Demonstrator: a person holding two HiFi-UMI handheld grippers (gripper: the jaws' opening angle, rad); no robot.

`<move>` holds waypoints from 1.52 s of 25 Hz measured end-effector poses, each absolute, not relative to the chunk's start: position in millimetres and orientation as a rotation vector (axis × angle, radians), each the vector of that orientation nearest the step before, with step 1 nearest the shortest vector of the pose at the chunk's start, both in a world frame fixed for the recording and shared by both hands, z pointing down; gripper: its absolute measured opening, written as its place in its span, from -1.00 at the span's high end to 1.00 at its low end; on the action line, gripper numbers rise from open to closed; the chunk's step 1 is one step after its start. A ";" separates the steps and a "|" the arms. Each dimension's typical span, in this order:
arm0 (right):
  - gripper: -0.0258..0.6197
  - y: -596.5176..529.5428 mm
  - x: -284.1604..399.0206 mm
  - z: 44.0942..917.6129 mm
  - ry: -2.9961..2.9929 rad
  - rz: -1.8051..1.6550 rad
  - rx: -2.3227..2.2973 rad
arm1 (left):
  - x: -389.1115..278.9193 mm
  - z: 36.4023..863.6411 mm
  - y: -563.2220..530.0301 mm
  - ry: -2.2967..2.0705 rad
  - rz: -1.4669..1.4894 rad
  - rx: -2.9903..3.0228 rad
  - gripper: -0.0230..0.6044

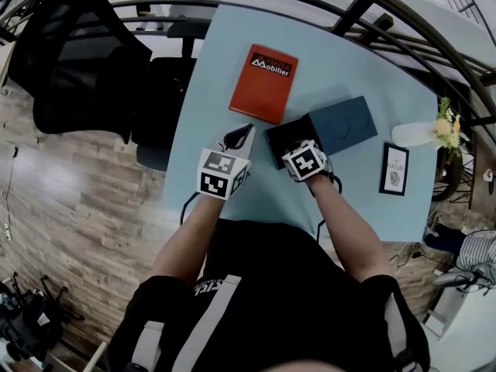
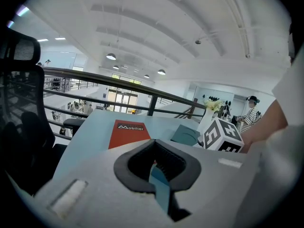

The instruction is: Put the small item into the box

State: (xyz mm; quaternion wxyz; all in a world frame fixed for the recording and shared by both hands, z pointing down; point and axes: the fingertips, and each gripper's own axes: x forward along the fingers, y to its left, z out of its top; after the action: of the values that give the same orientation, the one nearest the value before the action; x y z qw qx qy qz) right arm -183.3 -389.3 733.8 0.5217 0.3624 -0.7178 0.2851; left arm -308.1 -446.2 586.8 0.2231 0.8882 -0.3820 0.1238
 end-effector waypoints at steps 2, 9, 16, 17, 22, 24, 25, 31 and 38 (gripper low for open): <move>0.73 -399.5 -181.1 723.7 -1.770 0.627 0.918 | -305.9 585.5 -442.7 -1.055 0.348 2.456 0.91; 0.77 -403.0 -174.7 691.0 -1.944 0.589 0.992 | -295.4 563.9 -435.1 -1.137 0.352 2.479 0.91; 0.92 -377.8 -139.6 634.6 -2.172 0.608 1.055 | -274.7 525.5 -419.6 -1.243 0.337 2.481 0.91; 0.92 -371.0 -131.5 630.2 -2.195 0.601 1.050 | -270.5 522.1 -415.6 -1.257 0.341 2.479 0.91; 0.92 -347.7 -90.9 610.1 -2.297 0.560 1.008 | -254.2 506.0 -397.5 -1.389 0.347 2.445 0.92; 0.92 -342.5 -76.4 595.8 -2.353 0.576 1.021 | -246.7 499.4 -390.0 -1.438 0.340 2.430 0.92; 0.92 -341.3 -69.4 587.1 -2.380 0.576 1.035 | -241.6 495.9 -387.2 -1.447 0.332 2.425 0.92; 0.92 -347.6 -32.2 529.7 -2.479 0.527 1.206 | -213.0 473.7 -375.8 -1.304 0.332 2.520 0.91; 0.92 -372.6 -14.9 451.1 -2.549 0.383 1.435 | -244.0 421.9 -401.6 -1.344 0.316 2.624 0.91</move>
State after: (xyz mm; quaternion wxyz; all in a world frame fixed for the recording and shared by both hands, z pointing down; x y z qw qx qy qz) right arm -14.9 -372.6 451.1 0.0957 0.4841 -0.8601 0.1292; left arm -244.0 -401.6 421.9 0.0879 0.8815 -0.4516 0.1060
